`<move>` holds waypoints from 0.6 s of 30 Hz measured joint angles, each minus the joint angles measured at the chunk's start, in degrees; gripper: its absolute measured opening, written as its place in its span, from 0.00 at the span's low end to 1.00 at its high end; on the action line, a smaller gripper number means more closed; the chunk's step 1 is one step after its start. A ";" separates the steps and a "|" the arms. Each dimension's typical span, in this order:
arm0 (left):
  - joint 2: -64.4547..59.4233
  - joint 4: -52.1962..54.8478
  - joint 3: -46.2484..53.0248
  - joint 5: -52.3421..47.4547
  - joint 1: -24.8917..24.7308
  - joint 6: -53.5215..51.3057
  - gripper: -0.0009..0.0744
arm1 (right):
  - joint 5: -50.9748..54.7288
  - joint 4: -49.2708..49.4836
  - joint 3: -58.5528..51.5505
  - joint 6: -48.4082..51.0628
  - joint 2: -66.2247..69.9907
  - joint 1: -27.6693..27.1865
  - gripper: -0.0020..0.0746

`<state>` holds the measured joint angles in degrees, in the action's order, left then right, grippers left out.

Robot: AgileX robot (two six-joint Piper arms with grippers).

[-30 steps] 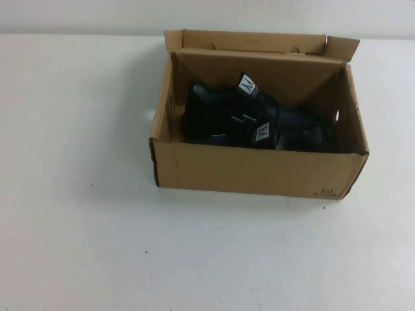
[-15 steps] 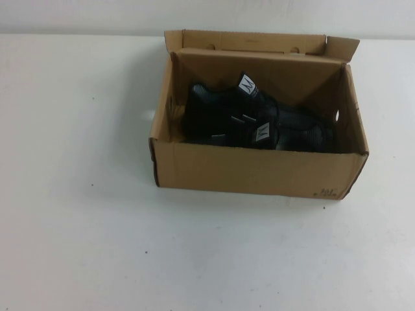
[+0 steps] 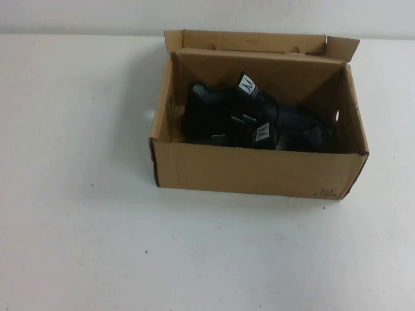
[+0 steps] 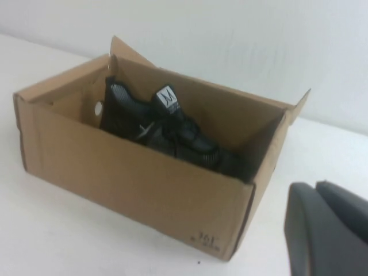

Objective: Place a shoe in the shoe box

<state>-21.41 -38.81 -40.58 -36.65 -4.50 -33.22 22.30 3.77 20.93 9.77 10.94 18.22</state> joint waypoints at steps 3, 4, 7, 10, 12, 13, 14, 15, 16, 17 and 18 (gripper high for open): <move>0.00 0.00 0.00 0.00 0.00 0.00 0.01 | -1.42 -0.11 -2.97 0.00 -0.37 0.00 0.01; 0.00 0.00 0.00 0.00 0.00 0.00 0.01 | -1.73 -0.11 -3.55 0.00 -0.37 0.00 0.01; 0.00 0.00 0.00 0.00 0.00 0.00 0.01 | -1.35 -0.11 -4.29 0.00 -0.37 0.00 0.01; 0.00 0.00 0.00 0.00 0.00 0.36 0.01 | -0.34 -0.11 -4.41 0.00 -0.44 0.00 0.01; 0.00 0.00 0.00 0.00 0.00 0.74 0.01 | 0.21 -0.11 -4.50 0.00 -0.44 0.00 0.01; 0.00 0.00 0.00 0.00 0.00 0.86 0.01 | 0.30 -0.11 -4.50 0.00 -0.44 0.00 0.01; 0.00 0.00 0.00 0.00 0.00 0.86 0.01 | 0.36 -0.11 -4.50 0.00 -0.44 0.00 0.01; 0.00 0.00 0.00 0.00 0.00 0.95 0.01 | 0.44 -0.11 -4.50 0.00 -0.44 0.00 0.01; 0.00 0.00 0.00 0.00 0.00 0.95 0.01 | 0.50 -0.01 -4.50 0.00 -0.44 0.00 0.01; 0.00 0.00 0.00 -0.10 0.00 0.95 0.01 | 0.58 -0.01 -4.50 0.00 -0.44 0.00 0.01; 0.00 0.00 0.00 -0.20 0.00 0.98 0.01 | 0.58 -0.01 -4.50 0.00 -0.44 0.00 0.01</move>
<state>-21.41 -38.81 -40.58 -36.86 -4.50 -32.24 22.88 3.77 16.43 9.77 10.49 18.22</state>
